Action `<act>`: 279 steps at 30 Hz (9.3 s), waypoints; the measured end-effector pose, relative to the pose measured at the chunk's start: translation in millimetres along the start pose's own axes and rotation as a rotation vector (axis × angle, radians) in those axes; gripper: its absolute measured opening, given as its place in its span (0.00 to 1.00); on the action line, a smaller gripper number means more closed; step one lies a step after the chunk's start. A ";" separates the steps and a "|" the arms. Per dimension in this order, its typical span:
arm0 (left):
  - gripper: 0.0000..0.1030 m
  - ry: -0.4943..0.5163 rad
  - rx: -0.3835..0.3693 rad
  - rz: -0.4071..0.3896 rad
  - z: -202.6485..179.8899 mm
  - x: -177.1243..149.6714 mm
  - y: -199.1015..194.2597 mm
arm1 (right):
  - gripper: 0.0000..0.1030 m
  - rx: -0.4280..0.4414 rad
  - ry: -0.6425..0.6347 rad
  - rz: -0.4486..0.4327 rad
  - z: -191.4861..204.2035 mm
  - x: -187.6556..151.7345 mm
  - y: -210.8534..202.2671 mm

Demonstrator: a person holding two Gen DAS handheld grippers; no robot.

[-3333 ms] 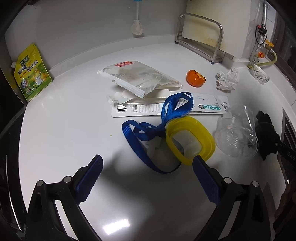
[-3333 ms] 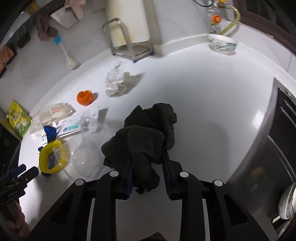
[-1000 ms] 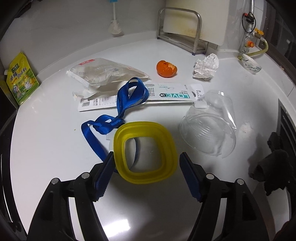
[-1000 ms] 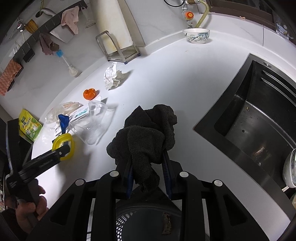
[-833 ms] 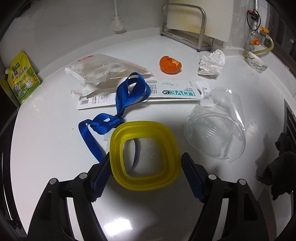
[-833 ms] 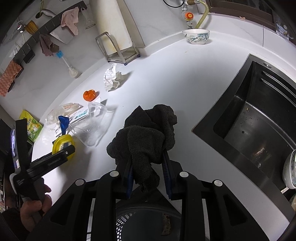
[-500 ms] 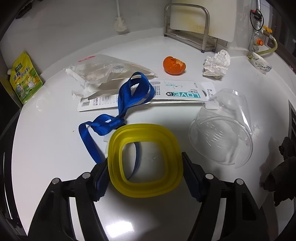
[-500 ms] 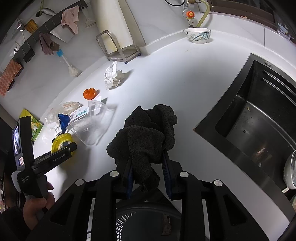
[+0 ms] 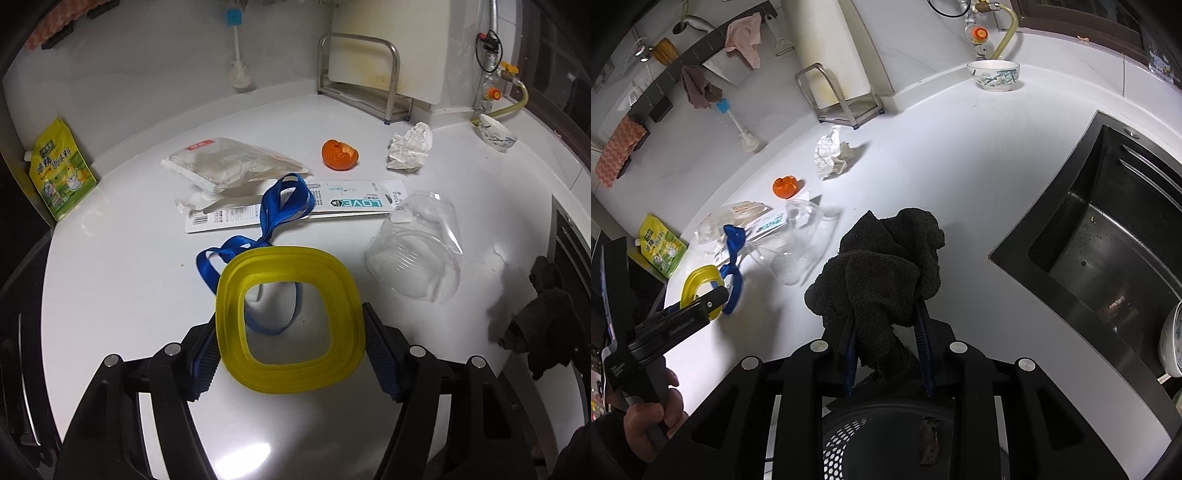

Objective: Collect trash
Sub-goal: 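Carry the yellow lid and grey cloth over the wastebasket and release both, then grasp the blue lanyard with the left tool while the right tool grasps the clear cup, then carry the blue lanyard and clear cup over the wastebasket, then open both tools to drop the lanyard and cup into the wastebasket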

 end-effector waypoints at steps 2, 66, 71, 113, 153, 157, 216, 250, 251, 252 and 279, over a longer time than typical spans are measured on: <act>0.65 0.010 0.000 -0.013 -1.0 -4.2 -12.3 | 0.26 0.009 -0.008 0.003 2.3 -3.9 -6.4; 0.80 0.000 -0.048 0.100 -93.6 -172.3 -132.2 | 0.54 0.107 -0.179 0.226 -41.7 -157.4 -100.3; 0.81 -0.040 -0.017 0.053 -72.7 -150.9 -147.6 | 0.54 0.122 -0.202 0.186 -27.1 -132.1 -104.8; 0.87 0.021 -0.048 -0.001 77.6 26.6 27.4 | 0.58 -0.157 -0.188 0.000 107.0 17.1 95.4; 0.49 -0.023 -0.042 0.025 65.2 30.9 82.5 | 0.14 -0.136 -0.038 -0.054 73.4 16.9 61.3; 0.15 -0.010 -0.053 0.027 60.2 29.3 78.0 | 0.14 -0.126 -0.039 -0.034 77.2 4.3 58.8; 0.12 0.154 -0.168 0.171 -132.0 -182.2 -107.4 | 0.14 -0.020 -0.135 0.155 -47.0 -165.4 -95.8; 0.56 0.062 -0.086 0.203 -105.8 -203.3 -86.2 | 0.53 -0.119 -0.191 0.354 -60.3 -192.6 -47.4; 0.57 0.061 -0.086 0.199 -105.8 -203.0 -87.0 | 0.56 -0.124 -0.191 0.371 -60.7 -194.4 -45.3; 0.57 0.061 -0.085 0.197 -105.5 -202.7 -87.7 | 0.63 -0.140 -0.198 0.399 -61.7 -197.3 -41.8; 0.60 0.128 -0.105 0.201 -118.0 -216.1 -92.5 | 0.69 -0.074 -0.220 0.375 -47.5 -189.9 -44.1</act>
Point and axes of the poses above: each gripper's, at about its wrist camera, not at the fingertips, and y roughly the way its jaws point, z to its left, x to its top, the point moved 8 cm from there along y, roughly the way its jaws point, and after that the axes turned 1 degree about z, right-handed, at the moved point
